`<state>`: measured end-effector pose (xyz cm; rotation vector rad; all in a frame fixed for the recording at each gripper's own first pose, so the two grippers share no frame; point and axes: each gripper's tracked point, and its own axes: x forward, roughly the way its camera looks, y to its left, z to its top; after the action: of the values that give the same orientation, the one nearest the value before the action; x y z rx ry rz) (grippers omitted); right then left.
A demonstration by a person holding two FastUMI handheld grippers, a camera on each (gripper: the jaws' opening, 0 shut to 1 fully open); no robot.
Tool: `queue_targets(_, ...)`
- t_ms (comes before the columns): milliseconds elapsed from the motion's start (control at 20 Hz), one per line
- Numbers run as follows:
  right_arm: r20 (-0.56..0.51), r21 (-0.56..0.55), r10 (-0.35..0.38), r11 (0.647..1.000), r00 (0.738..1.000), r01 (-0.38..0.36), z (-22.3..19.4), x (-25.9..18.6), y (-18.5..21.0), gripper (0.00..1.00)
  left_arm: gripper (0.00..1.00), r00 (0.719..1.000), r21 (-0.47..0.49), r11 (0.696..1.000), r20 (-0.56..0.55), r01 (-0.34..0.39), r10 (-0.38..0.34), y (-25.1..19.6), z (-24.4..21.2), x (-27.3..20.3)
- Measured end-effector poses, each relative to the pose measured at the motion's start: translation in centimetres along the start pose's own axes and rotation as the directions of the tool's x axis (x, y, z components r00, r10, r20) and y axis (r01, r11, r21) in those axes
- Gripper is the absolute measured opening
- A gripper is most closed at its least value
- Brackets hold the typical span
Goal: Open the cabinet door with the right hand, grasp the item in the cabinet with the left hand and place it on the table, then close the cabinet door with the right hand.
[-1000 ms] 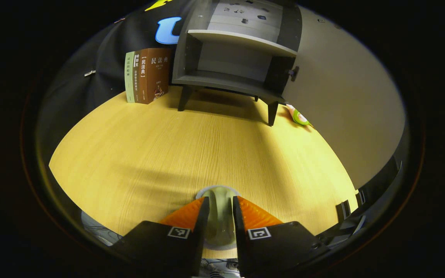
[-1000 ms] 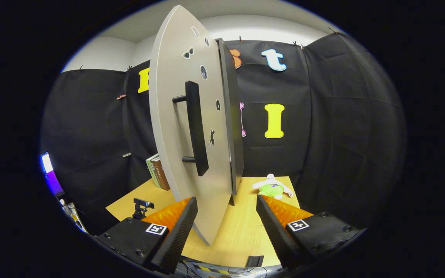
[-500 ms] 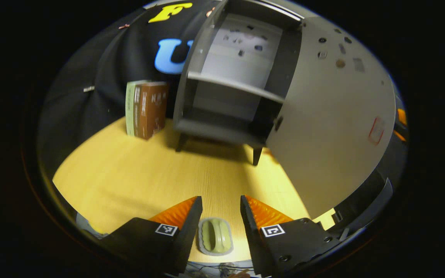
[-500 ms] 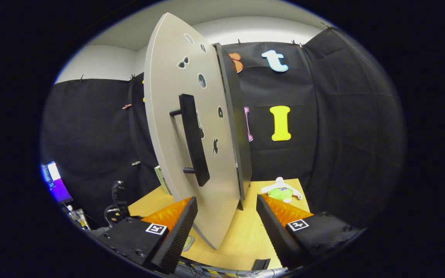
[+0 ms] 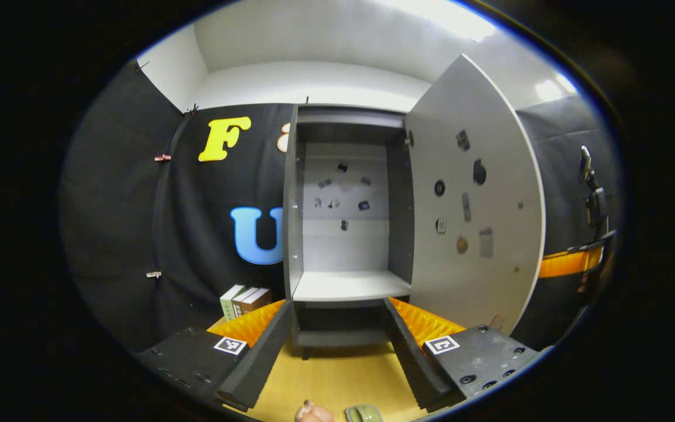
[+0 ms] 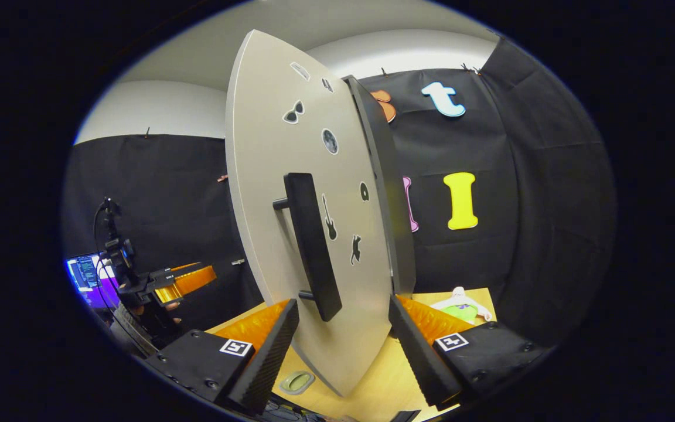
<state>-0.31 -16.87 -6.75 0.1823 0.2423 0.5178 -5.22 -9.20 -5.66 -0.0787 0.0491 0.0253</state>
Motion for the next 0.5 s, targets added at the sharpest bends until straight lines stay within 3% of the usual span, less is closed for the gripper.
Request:
queue_targets(100, -0.012, -0.025, 0.035, 0.999, 0.999, -0.035, -0.1, 0.5, 0.3, 0.98, 0.93, 1.0, -0.036, 0.999, 0.028, 0.006, -0.005, -0.8, 1.3, -0.4)
queue_targets(200, -0.017, -0.042, 0.066, 0.997, 0.998, -0.067, 0.0, 0.8, 0.6, 0.98, 0.92, 0.999, -0.01, 1.0, 0.053, -0.008, 0.009, -0.9, 2.8, -0.6)
queue_targets(300, -0.031, -0.04, 0.088, 0.995, 0.996, -0.089, -0.2, 1.4, 1.1, 0.97, 0.95, 0.997, 0.005, 0.999, 0.067, -0.046, 0.045, -0.2, 2.8, -0.7)
queue_targets(500, -0.042, -0.062, 0.131, 0.989, 0.991, -0.133, -0.7, 2.6, 3.8, 0.97, 0.93, 0.998, -0.057, 0.998, 0.052, -0.04, 0.043, 0.6, 1.8, -0.8)
